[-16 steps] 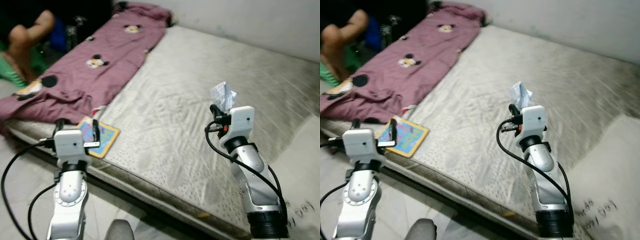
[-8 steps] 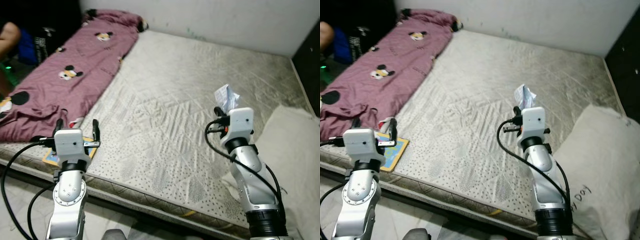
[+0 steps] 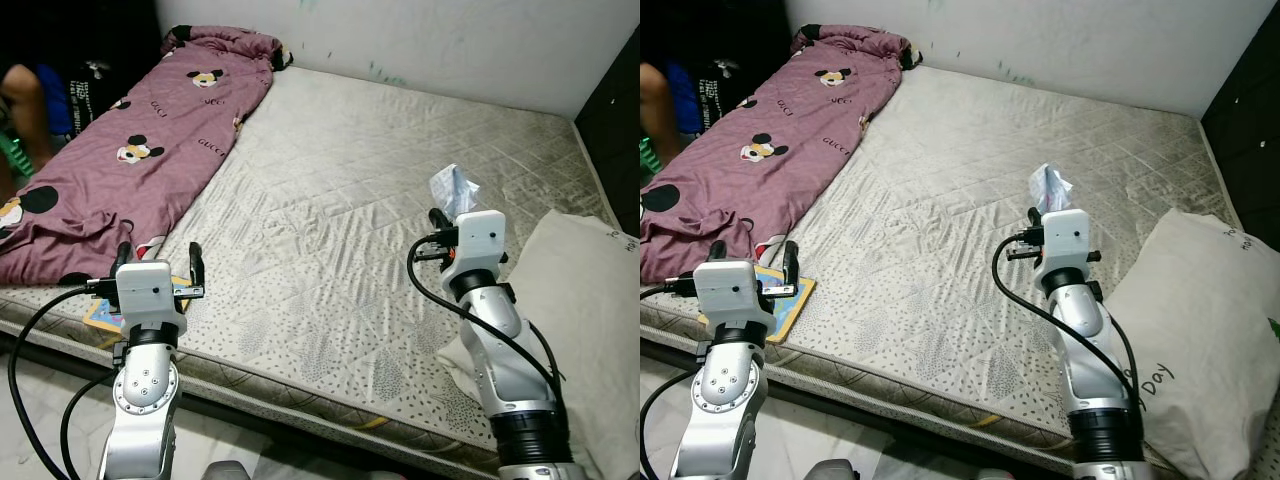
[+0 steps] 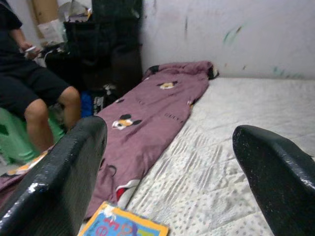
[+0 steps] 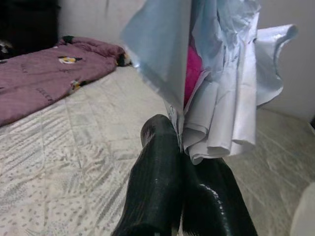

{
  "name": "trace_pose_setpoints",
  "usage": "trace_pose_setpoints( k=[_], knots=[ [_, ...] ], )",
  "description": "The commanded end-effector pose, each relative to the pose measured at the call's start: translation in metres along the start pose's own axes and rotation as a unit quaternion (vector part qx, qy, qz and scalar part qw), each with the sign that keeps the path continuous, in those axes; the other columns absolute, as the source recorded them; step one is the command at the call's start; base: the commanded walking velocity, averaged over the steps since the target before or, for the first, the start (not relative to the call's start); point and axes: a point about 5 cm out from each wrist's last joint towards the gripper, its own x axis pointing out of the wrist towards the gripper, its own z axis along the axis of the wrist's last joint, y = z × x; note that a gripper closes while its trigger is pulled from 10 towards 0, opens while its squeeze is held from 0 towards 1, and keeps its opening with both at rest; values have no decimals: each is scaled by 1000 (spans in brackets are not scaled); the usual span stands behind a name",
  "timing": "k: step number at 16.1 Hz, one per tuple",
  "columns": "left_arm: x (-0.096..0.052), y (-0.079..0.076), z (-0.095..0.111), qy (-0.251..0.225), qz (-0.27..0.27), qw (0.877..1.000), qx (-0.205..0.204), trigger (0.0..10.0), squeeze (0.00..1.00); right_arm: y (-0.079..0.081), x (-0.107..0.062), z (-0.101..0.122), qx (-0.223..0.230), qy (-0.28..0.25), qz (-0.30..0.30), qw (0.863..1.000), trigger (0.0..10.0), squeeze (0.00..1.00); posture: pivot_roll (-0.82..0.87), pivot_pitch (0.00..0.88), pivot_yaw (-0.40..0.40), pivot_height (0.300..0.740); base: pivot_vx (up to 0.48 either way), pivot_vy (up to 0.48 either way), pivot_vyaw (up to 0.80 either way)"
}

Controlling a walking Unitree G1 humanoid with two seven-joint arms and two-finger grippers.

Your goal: Clean up the room

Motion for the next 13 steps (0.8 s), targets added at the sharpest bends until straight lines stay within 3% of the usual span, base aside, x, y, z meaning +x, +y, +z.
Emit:
trace_pose_setpoints(
  k=[1,3,5,9,13],
  knots=[
    [2,1,-7,27,16,1000,3,10000,0,-4,-1,-3,15,6,-23,1000,10000,0,10,0,-31,740,0,0,0],
    [6,-6,-6,28,11,999,-22,10000,0,5,-1,-6,26,16,-20,999,10000,0,13,0,-45,740,0,0,0],
    [6,-17,-3,24,-10,999,-38,10000,0,18,2,-6,30,19,6,999,10000,0,16,0,-68,740,0,0,-800],
    [1,-18,-3,24,-13,999,-48,10000,0,22,3,-3,34,12,15,999,10000,0,11,6,-65,740,0,0,-800],
    [-2,-22,-3,30,-17,998,-54,10000,0,21,1,-7,39,16,9,999,10000,0,14,24,-65,740,0,303,-114]
  ],
)
